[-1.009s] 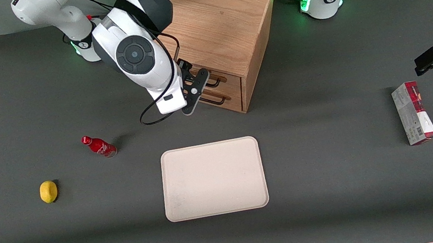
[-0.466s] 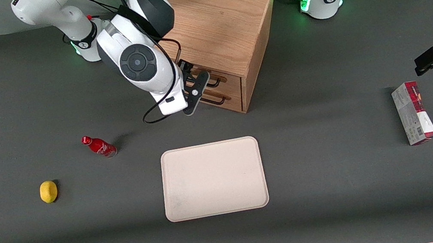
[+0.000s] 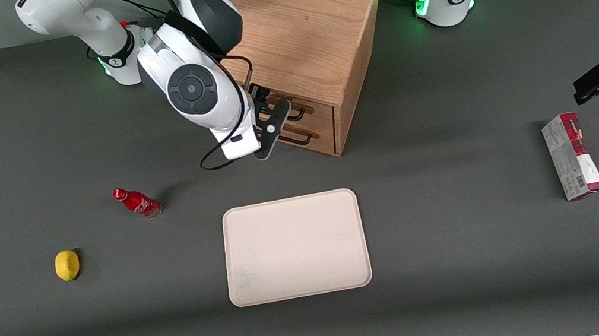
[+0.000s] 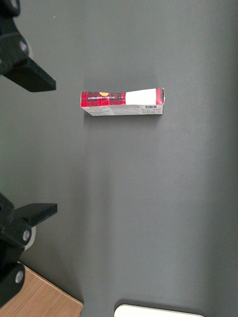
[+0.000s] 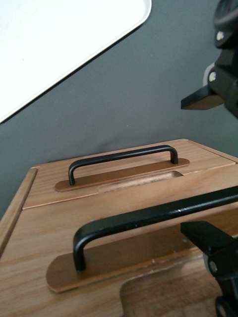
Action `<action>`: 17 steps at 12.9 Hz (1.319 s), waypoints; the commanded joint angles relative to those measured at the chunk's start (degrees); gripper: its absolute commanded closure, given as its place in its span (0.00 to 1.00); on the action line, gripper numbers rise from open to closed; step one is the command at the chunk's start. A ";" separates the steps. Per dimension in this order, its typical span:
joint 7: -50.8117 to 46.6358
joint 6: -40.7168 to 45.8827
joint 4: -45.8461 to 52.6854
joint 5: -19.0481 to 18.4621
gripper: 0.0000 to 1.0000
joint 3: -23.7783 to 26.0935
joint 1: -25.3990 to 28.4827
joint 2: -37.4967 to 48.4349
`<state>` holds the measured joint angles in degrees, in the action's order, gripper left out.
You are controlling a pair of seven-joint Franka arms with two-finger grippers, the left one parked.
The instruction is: Open upper drawer
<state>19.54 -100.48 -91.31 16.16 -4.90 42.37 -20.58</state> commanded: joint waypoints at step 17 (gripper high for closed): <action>6.03 -7.37 -2.38 2.21 0.00 -1.34 0.00 -0.87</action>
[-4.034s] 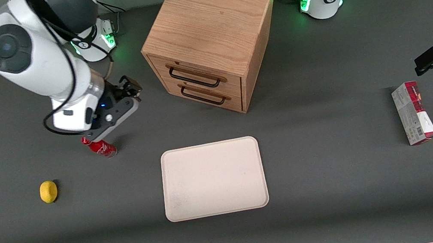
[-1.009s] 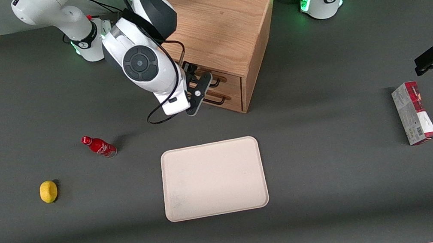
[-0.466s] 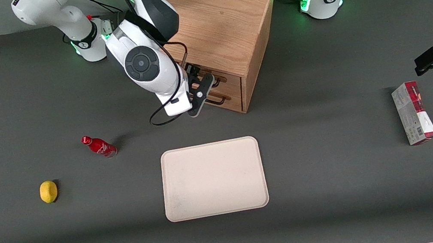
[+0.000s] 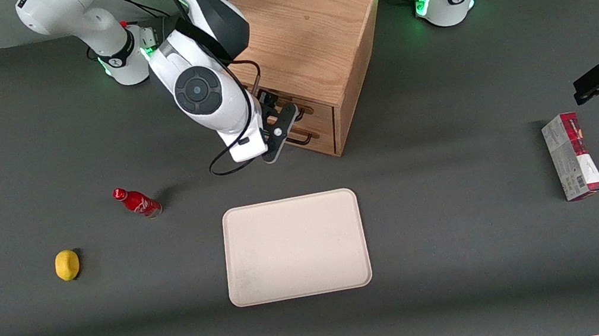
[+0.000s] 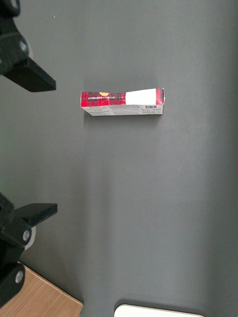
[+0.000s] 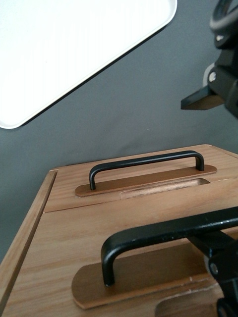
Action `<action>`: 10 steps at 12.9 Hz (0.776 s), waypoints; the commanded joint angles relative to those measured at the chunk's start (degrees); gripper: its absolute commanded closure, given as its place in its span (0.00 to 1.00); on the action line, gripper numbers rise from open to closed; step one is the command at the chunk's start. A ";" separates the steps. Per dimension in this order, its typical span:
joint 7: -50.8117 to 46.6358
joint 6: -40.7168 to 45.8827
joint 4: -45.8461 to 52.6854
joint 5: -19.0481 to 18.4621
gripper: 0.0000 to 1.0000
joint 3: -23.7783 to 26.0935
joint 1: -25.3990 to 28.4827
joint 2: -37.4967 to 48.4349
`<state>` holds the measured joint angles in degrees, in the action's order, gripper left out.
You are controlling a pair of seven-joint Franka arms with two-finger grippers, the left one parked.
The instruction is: Open upper drawer
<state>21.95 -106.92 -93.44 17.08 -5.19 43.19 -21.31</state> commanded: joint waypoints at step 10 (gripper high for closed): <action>6.96 -1.01 0.46 1.29 0.00 -0.96 -3.72 -0.66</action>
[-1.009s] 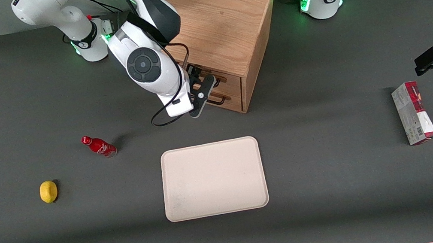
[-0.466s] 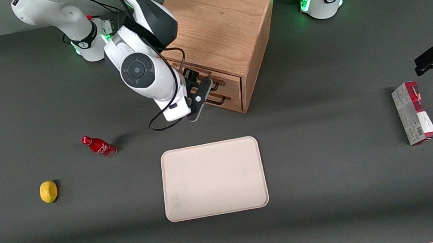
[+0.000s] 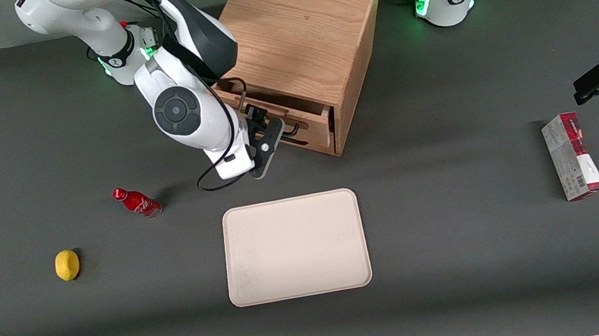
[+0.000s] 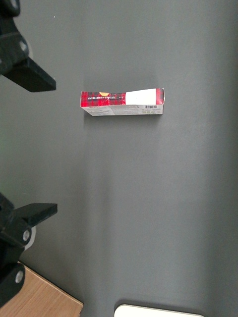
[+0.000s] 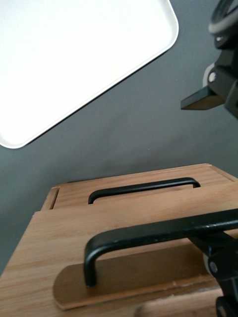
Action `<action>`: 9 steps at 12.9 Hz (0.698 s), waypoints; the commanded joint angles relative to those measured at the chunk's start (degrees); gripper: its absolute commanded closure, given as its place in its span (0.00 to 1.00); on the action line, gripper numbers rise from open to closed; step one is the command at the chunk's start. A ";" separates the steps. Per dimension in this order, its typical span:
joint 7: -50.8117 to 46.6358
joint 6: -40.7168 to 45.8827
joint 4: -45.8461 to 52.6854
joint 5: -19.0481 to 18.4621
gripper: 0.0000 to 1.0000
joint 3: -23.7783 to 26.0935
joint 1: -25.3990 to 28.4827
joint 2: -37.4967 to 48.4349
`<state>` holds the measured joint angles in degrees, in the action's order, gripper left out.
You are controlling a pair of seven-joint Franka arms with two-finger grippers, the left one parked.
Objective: Open upper drawer
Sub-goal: 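Pull the upper drawer outward by its handle with the right gripper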
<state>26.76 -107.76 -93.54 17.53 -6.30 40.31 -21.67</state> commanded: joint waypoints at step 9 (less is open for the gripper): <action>2.76 0.19 5.29 0.49 0.00 0.06 -2.78 -3.20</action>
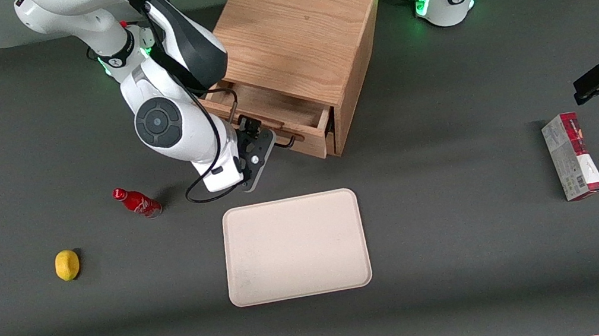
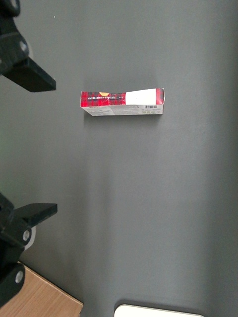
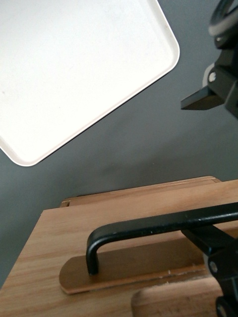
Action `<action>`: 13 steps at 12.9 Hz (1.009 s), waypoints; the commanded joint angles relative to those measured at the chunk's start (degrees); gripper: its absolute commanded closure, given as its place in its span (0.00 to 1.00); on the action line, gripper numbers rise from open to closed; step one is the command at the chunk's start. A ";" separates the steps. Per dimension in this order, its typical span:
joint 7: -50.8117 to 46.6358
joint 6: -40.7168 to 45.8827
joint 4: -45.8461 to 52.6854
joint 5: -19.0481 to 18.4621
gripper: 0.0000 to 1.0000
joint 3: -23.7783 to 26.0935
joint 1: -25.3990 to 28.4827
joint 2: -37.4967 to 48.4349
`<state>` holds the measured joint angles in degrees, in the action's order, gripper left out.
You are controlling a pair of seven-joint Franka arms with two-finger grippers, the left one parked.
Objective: Open upper drawer
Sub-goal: 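Pull the upper drawer outward by its handle with the right gripper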
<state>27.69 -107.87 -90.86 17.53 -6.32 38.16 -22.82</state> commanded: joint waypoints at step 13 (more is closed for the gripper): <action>8.51 0.73 7.53 0.75 0.00 0.17 -5.73 -5.04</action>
<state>33.37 -107.89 -86.23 17.53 -6.34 33.75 -26.13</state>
